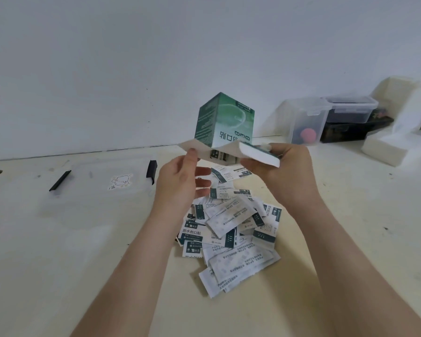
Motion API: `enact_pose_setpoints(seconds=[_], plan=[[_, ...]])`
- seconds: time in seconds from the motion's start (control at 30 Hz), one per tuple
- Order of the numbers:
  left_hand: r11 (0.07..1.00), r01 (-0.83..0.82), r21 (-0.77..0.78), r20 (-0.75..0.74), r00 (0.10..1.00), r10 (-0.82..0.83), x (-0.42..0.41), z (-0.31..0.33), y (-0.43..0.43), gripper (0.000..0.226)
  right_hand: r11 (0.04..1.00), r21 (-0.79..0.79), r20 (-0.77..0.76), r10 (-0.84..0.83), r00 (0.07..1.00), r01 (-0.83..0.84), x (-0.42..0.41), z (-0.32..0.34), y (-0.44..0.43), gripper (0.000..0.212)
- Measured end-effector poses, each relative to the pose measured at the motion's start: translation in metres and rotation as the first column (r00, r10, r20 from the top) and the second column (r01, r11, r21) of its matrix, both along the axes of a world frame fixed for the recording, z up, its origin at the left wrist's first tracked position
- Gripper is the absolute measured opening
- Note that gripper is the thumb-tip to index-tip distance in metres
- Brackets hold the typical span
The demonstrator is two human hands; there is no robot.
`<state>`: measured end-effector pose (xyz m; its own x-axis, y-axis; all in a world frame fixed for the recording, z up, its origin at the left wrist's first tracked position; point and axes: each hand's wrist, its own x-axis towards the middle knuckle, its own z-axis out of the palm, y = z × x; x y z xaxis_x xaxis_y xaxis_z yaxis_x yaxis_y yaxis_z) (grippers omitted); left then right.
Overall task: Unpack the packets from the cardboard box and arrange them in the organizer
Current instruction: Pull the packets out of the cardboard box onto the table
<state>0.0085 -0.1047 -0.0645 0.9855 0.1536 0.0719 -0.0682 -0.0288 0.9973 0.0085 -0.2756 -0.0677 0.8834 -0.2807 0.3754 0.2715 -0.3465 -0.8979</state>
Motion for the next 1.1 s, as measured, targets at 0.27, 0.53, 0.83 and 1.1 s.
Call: enact_pose_setpoints(seconds=[0.27, 0.53, 0.83, 1.1], plan=[[0.929, -0.073, 0.362, 0.101, 0.994, 0.039, 0.0, -0.006, 0.004, 0.029, 0.99, -0.13, 0.144, -0.041, 0.989, 0.06, 0.001, -0.003, 0.001, 0.013], [0.254, 0.037, 0.966, 0.059, 0.932, -0.358, 0.0, -0.028, -0.002, 0.035, 0.969, 0.108, 0.194, -0.241, 0.951, 0.224, 0.004, -0.006, -0.002, 0.011], [0.313, -0.054, 0.948, 0.14, 0.956, -0.259, 0.002, -0.033, 0.0, 0.035, 0.926, 0.054, 0.253, -0.375, 0.892, 0.374, 0.002, 0.006, -0.007, 0.012], [0.198, 0.137, 0.971, -0.02, 0.866, -0.5, -0.008, -0.035, -0.011, 0.049, 0.914, 0.06, 0.116, -0.407, 0.906, 0.402, 0.023, 0.046, -0.029, 0.012]])
